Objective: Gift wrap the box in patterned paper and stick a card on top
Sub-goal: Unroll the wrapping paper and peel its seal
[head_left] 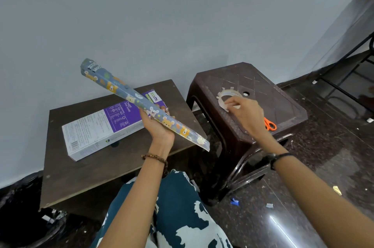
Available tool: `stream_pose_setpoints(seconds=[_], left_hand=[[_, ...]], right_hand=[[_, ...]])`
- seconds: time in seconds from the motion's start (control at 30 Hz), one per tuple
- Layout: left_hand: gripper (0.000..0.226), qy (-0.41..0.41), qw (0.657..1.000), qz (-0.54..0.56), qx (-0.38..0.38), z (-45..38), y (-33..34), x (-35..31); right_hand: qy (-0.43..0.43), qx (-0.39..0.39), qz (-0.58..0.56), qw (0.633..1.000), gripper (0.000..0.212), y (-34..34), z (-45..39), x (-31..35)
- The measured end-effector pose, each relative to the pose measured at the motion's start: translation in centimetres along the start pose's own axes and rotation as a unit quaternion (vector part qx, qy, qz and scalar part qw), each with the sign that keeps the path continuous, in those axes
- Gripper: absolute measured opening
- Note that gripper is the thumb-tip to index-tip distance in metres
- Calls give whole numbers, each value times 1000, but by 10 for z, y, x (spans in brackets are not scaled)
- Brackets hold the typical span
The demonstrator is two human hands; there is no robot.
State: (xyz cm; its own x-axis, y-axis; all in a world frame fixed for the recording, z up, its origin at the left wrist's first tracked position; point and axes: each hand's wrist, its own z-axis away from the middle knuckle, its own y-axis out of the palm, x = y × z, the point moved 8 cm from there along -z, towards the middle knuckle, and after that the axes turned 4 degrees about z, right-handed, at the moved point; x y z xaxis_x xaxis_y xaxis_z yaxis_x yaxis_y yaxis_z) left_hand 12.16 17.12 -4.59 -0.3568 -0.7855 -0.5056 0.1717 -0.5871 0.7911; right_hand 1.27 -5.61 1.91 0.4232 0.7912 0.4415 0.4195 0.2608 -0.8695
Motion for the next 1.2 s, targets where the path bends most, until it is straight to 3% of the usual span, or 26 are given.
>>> stream_pose_setpoints(seconds=[0.1, 0.3, 0.53, 0.83, 1.0, 1.07, 1.2], left_hand=[[40, -15, 1000, -18, 13, -7, -3, 8], [43, -20, 999, -19, 42, -15, 0, 13], [43, -15, 998, -27, 59, -17, 0, 20], [44, -16, 997, -44, 63, -16, -5, 26], [44, -15, 997, -43, 61, -14, -7, 27], [43, -18, 997, -40, 59, -13, -7, 27], [44, -24, 998, -31, 43, -13, -10, 27]], right_hand=[[14, 24, 42, 999, 15, 9, -14, -23], [-36, 67, 92, 993, 14, 33, -37, -35], [-100, 29, 116, 988, 6, 35, -39, -36], [-177, 31, 186, 966, 13, 40, -45, -33], [-177, 46, 143, 973, 8, 40, -53, -34], [-164, 67, 122, 976, 15, 40, -57, -35], [-100, 127, 48, 986, 51, 41, -66, -41]])
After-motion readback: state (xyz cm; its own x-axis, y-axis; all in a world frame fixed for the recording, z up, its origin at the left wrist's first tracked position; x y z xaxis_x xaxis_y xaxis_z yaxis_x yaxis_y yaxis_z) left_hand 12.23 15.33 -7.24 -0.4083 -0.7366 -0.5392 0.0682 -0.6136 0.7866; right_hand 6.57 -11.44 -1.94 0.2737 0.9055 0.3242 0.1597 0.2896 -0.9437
